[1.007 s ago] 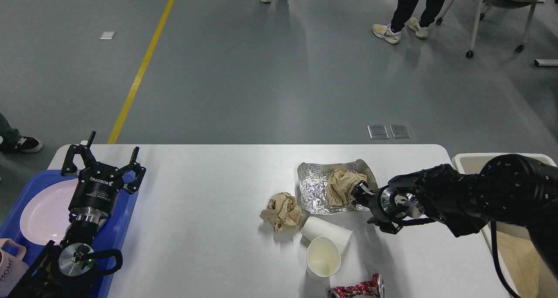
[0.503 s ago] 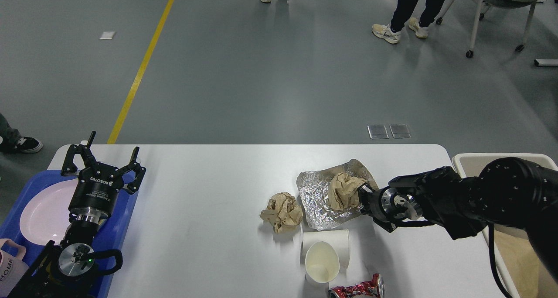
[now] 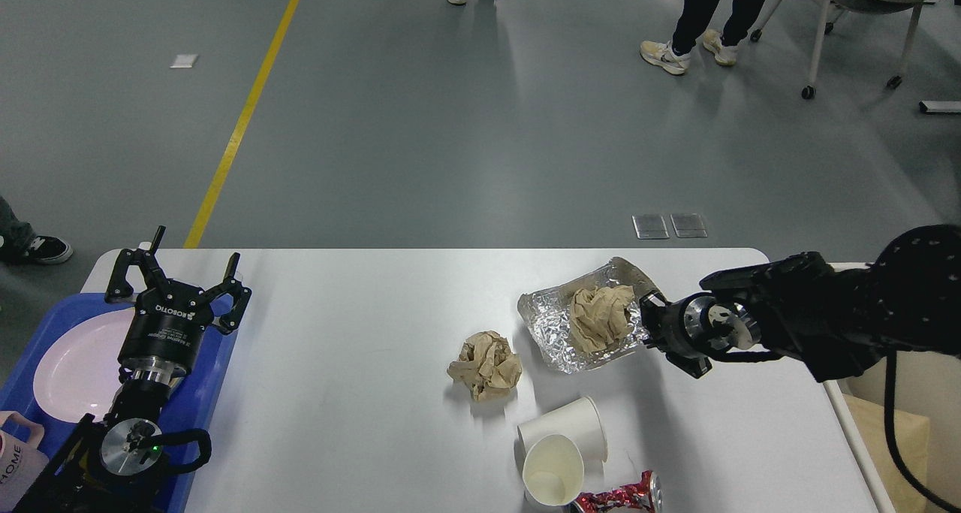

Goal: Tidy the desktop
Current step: 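Lift the foil tray with crumpled paper and carry it toward the bin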

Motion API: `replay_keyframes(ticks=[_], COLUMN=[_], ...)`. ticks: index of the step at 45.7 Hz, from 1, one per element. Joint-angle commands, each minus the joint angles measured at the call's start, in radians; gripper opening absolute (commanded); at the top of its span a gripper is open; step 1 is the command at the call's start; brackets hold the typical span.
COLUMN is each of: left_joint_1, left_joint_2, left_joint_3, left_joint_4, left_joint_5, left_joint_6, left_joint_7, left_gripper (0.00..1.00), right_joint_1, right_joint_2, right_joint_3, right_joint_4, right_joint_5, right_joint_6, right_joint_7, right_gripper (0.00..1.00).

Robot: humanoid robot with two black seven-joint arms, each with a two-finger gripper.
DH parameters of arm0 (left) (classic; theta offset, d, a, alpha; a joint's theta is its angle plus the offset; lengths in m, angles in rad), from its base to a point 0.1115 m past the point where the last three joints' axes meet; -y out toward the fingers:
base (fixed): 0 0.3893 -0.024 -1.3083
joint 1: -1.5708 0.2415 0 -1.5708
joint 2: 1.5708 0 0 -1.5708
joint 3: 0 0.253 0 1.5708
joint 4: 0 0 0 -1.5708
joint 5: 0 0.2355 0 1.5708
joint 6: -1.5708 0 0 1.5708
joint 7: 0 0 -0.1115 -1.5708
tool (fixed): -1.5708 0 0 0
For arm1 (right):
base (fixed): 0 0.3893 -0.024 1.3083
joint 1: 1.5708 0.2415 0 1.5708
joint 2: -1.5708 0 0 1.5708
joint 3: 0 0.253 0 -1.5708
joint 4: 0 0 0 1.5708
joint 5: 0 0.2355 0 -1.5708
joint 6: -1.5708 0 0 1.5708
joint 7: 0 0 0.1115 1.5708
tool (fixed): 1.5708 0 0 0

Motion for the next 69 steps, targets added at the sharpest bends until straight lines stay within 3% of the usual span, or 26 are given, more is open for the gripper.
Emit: replay_keyframes(ticks=[1, 8, 22, 31, 46, 61, 69], left_joint_1=[0.0, 0.0, 0.0, 0.0, 0.0, 0.0, 0.0], left_joint_2=[0.001, 0.001, 0.0, 0.0, 0.001, 0.0, 0.0], left_joint_3=[0.0, 0.0, 0.0, 0.0, 0.0, 0.0, 0.0], left_joint_4=[0.0, 0.0, 0.0, 0.0, 0.0, 0.0, 0.0], left_joint_5=[0.0, 0.0, 0.0, 0.0, 0.0, 0.0, 0.0], left_joint_6=[0.001, 0.001, 0.001, 0.001, -0.001, -0.001, -0.001], left_joint_7=[0.0, 0.0, 0.0, 0.0, 0.0, 0.0, 0.0], left_gripper=[0.97, 0.97, 0.97, 0.97, 0.97, 0.97, 0.97], right_joint_1=[0.111, 0.277, 0.705, 0.938, 0.957, 0.889, 0.808], right_joint_2=[-0.059, -0.119, -0.173, -0.208, -0.253, -0.474, -0.613], right_joint_3=[-0.014, -0.077, -0.262, -0.325, -0.325, -0.376, -0.457], right_joint_4=[0.131, 0.305, 0.63, 0.826, 0.851, 0.81, 0.684], right_joint_5=[-0.008, -0.017, -0.06, -0.203, -0.201, -0.218, -0.299], right_joint_6=[0.002, 0.014, 0.183, 0.188, 0.197, 0.231, 0.229], right_joint_7=[-0.002, -0.003, -0.003, -0.02, -0.026, -0.02, -0.02], right_gripper=[0.0, 0.0, 0.0, 0.0, 0.0, 0.0, 0.0])
